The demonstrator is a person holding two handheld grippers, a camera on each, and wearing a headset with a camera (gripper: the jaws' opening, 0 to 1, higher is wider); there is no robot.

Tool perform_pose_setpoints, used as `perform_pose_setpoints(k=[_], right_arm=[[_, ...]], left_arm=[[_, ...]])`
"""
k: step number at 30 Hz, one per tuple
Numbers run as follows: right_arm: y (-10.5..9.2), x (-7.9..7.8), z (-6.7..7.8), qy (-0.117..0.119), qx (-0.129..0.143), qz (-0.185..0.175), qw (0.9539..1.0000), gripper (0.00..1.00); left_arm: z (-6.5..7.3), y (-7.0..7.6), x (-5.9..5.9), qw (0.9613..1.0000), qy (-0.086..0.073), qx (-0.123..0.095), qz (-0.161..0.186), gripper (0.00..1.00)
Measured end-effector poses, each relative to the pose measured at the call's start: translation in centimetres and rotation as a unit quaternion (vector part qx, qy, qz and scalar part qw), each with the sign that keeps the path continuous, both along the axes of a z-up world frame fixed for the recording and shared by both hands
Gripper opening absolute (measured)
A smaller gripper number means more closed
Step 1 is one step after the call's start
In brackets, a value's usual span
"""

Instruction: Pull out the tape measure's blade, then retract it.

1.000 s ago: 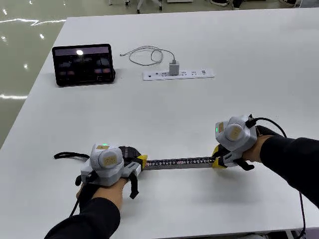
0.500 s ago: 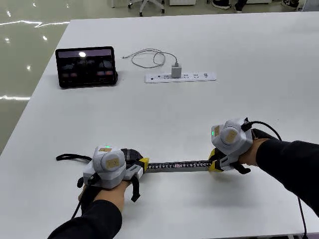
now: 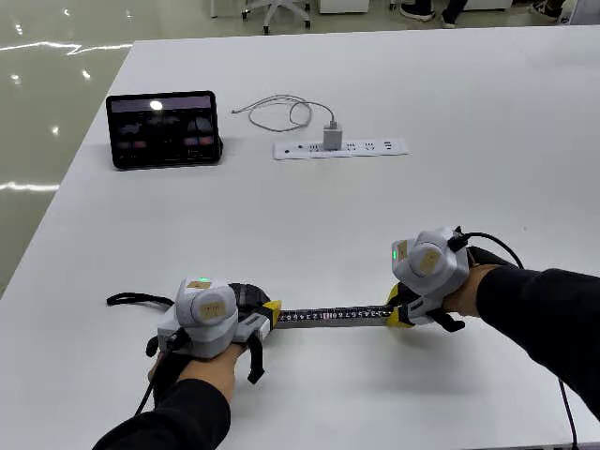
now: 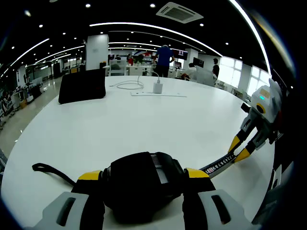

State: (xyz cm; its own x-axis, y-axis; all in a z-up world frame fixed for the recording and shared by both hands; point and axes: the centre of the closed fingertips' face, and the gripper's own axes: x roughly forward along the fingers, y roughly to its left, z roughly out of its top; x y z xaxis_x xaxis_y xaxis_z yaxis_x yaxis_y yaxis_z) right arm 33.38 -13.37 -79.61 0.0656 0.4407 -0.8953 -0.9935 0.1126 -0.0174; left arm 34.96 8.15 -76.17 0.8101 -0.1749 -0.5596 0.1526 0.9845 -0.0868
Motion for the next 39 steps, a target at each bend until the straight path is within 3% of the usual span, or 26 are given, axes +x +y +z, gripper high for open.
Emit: perform_pose_setpoints(k=[18,39], right_arm=[[1.4,0.0,-0.1,-0.001,-0.007,0.008,0.9999,0.11],[3.5,-0.1,0.1,0.003,0.01,0.007,0.9999,0.1]], left_arm=[[0.0,0.0,0.0,1.0,0.0,0.0,0.001,0.62],[0.0,0.0,0.0,1.0,0.001,-0.001,0.001,0.62]])
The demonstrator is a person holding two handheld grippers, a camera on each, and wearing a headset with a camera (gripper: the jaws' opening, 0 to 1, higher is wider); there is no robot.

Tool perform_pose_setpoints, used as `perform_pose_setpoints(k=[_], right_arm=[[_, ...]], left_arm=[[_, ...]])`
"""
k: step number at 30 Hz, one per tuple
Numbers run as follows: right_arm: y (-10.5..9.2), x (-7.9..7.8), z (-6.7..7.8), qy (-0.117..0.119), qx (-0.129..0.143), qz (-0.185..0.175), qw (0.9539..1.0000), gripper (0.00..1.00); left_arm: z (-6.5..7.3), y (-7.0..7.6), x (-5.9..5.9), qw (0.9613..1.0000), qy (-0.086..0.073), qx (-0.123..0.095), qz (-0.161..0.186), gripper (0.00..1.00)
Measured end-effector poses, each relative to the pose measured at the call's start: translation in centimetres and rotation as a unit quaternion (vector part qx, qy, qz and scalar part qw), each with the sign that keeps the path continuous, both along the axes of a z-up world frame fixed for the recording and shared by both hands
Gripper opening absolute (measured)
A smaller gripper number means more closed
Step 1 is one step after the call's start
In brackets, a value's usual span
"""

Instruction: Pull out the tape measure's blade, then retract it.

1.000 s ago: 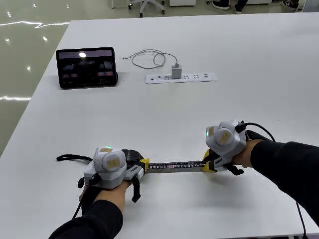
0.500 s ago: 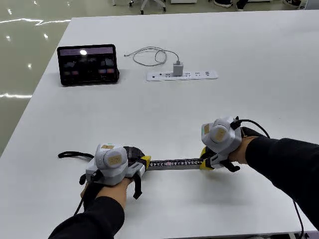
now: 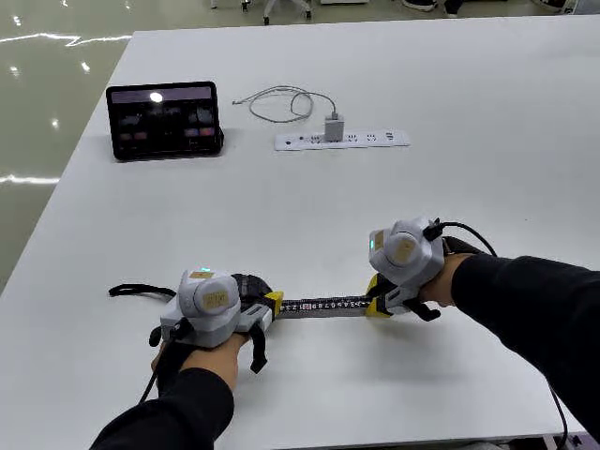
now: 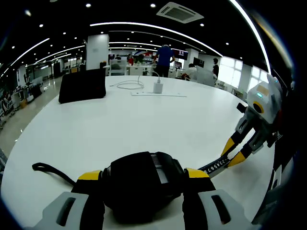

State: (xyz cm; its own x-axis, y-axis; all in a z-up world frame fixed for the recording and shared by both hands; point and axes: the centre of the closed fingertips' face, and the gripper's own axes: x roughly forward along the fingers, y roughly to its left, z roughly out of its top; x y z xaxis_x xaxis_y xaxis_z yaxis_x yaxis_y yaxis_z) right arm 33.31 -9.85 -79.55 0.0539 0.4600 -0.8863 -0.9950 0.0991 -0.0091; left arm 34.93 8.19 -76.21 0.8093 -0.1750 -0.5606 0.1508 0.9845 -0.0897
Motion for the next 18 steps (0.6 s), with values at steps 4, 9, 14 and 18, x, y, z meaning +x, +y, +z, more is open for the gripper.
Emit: perform_pose_setpoints(k=[4,9,14,18], right_arm=[[0.2,0.0,0.1,0.0,0.004,-0.002,1.0,0.1],[0.6,0.1,0.0,0.0,0.004,-0.006,1.0,0.1],[0.8,0.1,0.0,0.001,0.005,-0.006,1.0,0.1],[1.2,0.0,-0.1,0.002,0.009,-0.01,0.9999,0.1]], left_arm=[[0.0,0.0,0.0,1.0,0.0,0.0,0.0,0.62],[0.0,0.0,0.0,1.0,0.002,0.0,0.001,0.62],[-0.1,0.0,0.0,1.0,0.003,-0.002,0.001,0.62],[-0.1,0.0,0.0,1.0,0.006,-0.007,0.002,0.62]])
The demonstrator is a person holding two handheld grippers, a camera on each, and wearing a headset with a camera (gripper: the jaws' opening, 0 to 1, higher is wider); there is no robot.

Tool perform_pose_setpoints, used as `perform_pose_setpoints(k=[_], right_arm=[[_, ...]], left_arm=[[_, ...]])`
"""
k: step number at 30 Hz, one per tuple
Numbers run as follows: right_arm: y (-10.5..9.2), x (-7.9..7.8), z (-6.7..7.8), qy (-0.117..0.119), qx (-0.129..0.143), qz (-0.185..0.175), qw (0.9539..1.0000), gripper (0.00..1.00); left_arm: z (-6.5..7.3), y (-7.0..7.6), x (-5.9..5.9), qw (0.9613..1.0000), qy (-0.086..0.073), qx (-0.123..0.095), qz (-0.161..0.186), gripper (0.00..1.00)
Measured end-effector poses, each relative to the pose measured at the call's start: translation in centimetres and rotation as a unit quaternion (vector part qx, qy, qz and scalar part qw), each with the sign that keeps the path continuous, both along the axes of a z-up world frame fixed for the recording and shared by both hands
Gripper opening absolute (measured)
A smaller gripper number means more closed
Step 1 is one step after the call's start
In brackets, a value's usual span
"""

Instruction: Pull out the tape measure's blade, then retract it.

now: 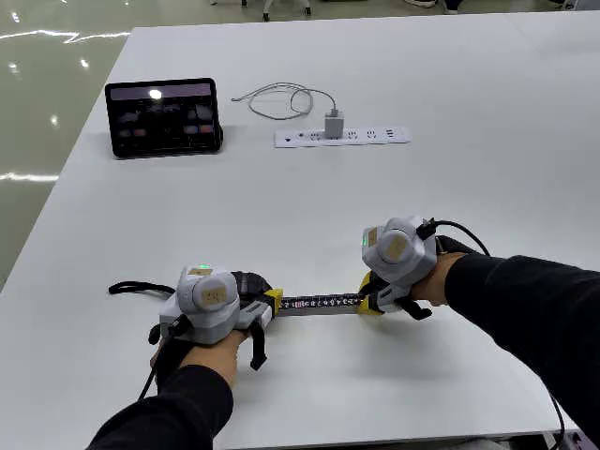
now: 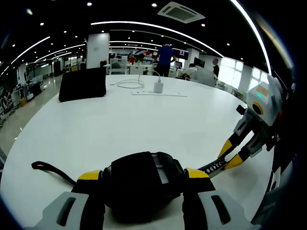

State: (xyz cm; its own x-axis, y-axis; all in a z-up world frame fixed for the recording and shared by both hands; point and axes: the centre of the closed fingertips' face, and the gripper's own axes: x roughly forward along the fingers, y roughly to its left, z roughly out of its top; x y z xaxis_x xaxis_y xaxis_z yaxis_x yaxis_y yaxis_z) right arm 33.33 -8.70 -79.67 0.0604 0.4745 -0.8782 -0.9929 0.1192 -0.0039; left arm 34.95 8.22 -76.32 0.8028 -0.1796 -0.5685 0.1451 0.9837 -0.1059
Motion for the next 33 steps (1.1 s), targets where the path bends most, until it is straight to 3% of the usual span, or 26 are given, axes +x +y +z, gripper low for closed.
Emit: perform_pose_setpoints(k=[9,17,26,33], right_arm=[[0.8,0.1,-0.1,0.002,0.007,-0.008,0.9999,0.11],[1.3,0.0,0.0,0.0,0.014,0.017,0.9998,0.11],[2.2,0.0,0.0,0.01,0.025,0.001,0.9996,0.11],[3.1,0.0,0.1,0.003,0.029,0.005,0.9996,0.11]], left_arm=[[0.0,0.0,0.0,1.0,0.005,-0.006,0.001,0.61],[0.0,0.0,-0.1,0.9999,0.011,-0.011,-0.003,0.61],[-0.1,0.0,0.0,0.9999,0.012,-0.01,-0.002,0.61],[0.0,0.0,0.0,0.9998,0.016,-0.012,-0.002,0.61]])
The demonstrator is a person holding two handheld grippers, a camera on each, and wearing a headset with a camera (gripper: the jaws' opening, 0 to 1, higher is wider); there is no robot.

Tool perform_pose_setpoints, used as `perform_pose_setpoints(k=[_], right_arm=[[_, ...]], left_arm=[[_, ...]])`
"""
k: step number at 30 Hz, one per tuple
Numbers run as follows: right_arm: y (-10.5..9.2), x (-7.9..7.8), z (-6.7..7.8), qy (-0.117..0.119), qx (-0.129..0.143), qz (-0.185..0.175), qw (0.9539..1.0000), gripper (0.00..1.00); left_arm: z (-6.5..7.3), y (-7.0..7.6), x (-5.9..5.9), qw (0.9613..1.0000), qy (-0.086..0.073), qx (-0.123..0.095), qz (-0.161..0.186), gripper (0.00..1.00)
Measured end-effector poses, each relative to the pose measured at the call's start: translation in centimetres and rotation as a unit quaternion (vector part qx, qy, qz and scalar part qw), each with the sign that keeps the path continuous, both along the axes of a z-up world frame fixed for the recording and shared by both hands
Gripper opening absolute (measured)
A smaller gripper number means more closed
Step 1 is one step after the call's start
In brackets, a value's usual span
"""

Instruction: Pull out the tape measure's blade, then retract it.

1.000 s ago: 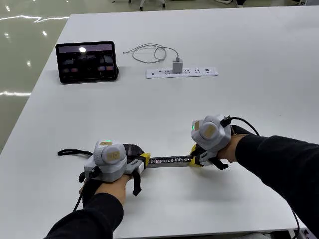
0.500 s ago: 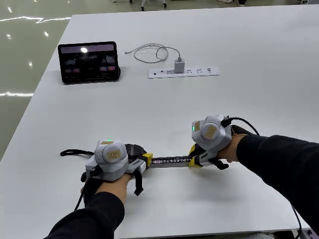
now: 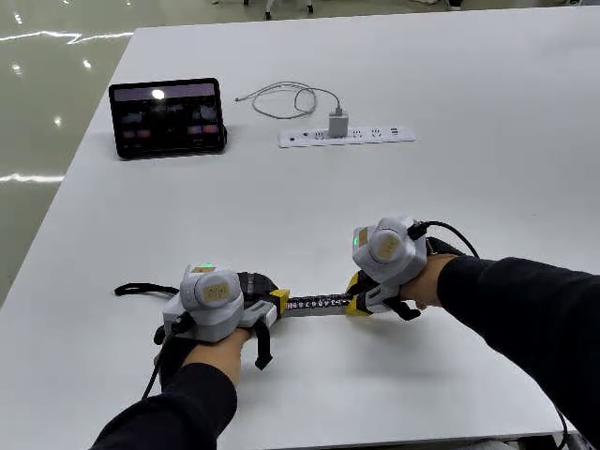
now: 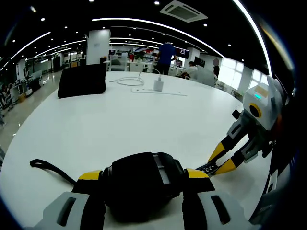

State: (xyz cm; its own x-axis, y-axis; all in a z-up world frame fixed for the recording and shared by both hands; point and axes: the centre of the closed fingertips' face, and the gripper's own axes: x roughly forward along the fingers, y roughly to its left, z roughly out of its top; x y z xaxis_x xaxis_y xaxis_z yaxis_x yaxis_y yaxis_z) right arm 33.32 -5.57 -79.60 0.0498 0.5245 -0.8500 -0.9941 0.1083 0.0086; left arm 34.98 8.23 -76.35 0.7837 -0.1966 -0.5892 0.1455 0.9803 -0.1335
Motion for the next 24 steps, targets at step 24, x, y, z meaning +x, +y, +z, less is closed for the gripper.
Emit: perform_pose_setpoints(k=[24], right_arm=[[1.4,0.3,-0.1,0.009,0.009,-0.009,0.9999,0.11]], left_arm=[[0.0,0.1,0.1,0.9999,0.003,-0.012,0.002,0.61]])
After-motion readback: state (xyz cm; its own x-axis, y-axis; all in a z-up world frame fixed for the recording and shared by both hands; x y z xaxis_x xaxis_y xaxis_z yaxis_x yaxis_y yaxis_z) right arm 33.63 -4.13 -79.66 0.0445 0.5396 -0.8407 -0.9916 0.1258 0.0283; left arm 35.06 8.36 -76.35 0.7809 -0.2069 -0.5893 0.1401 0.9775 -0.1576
